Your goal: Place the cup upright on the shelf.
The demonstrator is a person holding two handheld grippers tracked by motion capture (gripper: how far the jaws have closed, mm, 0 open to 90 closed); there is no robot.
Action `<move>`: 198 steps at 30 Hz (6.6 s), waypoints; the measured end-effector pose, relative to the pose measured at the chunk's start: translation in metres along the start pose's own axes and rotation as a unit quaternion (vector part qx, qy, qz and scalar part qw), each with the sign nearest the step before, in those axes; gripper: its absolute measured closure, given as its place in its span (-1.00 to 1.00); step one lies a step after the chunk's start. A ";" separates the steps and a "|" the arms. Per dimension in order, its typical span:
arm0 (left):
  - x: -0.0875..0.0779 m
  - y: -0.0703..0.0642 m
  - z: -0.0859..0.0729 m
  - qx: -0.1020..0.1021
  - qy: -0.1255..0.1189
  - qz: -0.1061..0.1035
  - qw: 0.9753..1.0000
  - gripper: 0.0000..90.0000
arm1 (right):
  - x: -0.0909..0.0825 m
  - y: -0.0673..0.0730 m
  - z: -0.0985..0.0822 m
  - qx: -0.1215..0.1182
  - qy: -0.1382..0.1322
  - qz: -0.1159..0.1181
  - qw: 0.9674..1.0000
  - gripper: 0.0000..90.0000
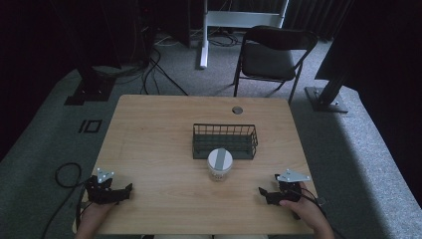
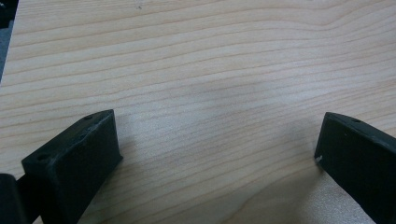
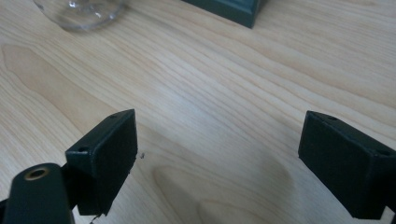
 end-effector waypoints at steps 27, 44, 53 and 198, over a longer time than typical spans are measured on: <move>0.000 0.000 0.000 -0.001 -0.001 0.000 1.000 -1.00 | 0.027 0.044 0.042 -0.043 -0.042 0.057 0.997 -0.74; 0.000 0.000 0.000 -0.001 -0.001 0.000 1.000 -1.00 | 0.051 0.074 0.061 -0.056 -0.053 0.096 0.992 -0.74; 0.000 0.000 0.000 -0.001 -0.001 0.000 1.000 -1.00 | 0.061 0.083 0.072 -0.062 -0.066 0.104 0.990 -0.74; 0.000 0.000 0.000 -0.001 -0.001 0.000 1.000 -1.00 | 0.045 0.028 0.227 0.072 -0.228 -0.163 0.957 -0.60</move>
Point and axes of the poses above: each handheld gripper's, and its own axes: x roughly forward along the jaws, z roughly out of its top, y roughly to its left, the point moved 9 cm from there along x, roughly forward along the jaws, and after that the axes turned 4 degrees about z, right-handed, at the moved point
